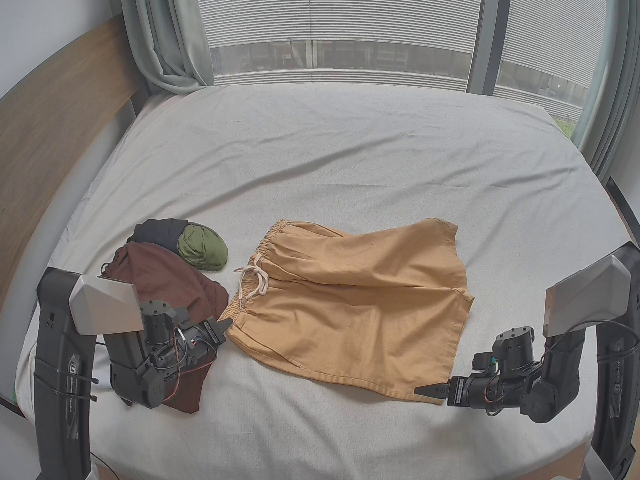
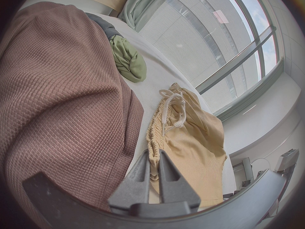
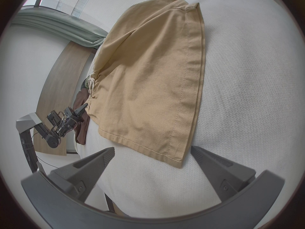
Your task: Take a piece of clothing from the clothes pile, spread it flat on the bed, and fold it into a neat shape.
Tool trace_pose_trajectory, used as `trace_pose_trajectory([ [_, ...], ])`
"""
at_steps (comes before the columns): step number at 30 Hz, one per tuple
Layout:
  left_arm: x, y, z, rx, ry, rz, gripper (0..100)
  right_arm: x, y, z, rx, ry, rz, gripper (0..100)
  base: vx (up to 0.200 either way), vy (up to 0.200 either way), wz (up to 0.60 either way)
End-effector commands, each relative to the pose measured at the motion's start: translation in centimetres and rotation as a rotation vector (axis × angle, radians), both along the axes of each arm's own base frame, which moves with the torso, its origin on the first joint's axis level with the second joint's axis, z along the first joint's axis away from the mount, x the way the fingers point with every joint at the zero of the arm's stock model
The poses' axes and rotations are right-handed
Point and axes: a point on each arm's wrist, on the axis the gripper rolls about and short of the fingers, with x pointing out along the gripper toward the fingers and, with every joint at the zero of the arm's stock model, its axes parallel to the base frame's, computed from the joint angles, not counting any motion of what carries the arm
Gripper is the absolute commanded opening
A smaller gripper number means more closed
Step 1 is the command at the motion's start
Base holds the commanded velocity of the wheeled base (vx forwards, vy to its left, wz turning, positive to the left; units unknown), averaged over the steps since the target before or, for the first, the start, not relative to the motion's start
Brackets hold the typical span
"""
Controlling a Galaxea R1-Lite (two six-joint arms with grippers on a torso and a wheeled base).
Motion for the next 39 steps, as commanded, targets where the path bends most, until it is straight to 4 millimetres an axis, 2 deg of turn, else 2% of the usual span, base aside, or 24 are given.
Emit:
trace_pose_trajectory([
  [1,0.0,0.0,0.0,-0.001,0.0,0.0,0,0.0,0.1,0.0,0.008,0.0,-0.003,100,0.0,0.0,0.0],
  [4,0.0,0.0,-0.1,0.0,0.001,0.0,0,0.2,0.3,0.1,0.028,-0.015,-0.014,100,0.0,0.0,0.0],
  [5,0.0,0.0,-0.1,0.0,0.001,0.0,0,0.2,0.3,0.1,0.031,-0.019,-0.016,0,0.0,0.0,0.0],
  [22,-0.2,0.0,-0.1,0.001,0.007,-0.001,0,0.2,0.1,0.1,0.026,-0.022,-0.035,0,0.0,0.0,0.0],
  [25,-1.3,0.1,-0.1,0.003,0.045,-0.012,0,-0.3,-0.2,0.4,0.02,-0.013,-0.038,0,0.0,0.0,0.0],
  [31,-3.6,0.5,2.2,-0.001,0.058,-0.028,0,-1.9,-0.9,2.0,0.015,-0.009,-0.045,0,0.0,0.0,0.0],
  [39,-7.9,2.5,4.0,-0.004,0.129,-0.092,0,-3.8,-3.2,2.1,-0.053,0.015,-0.056,0,0.0,0.0,0.0],
])
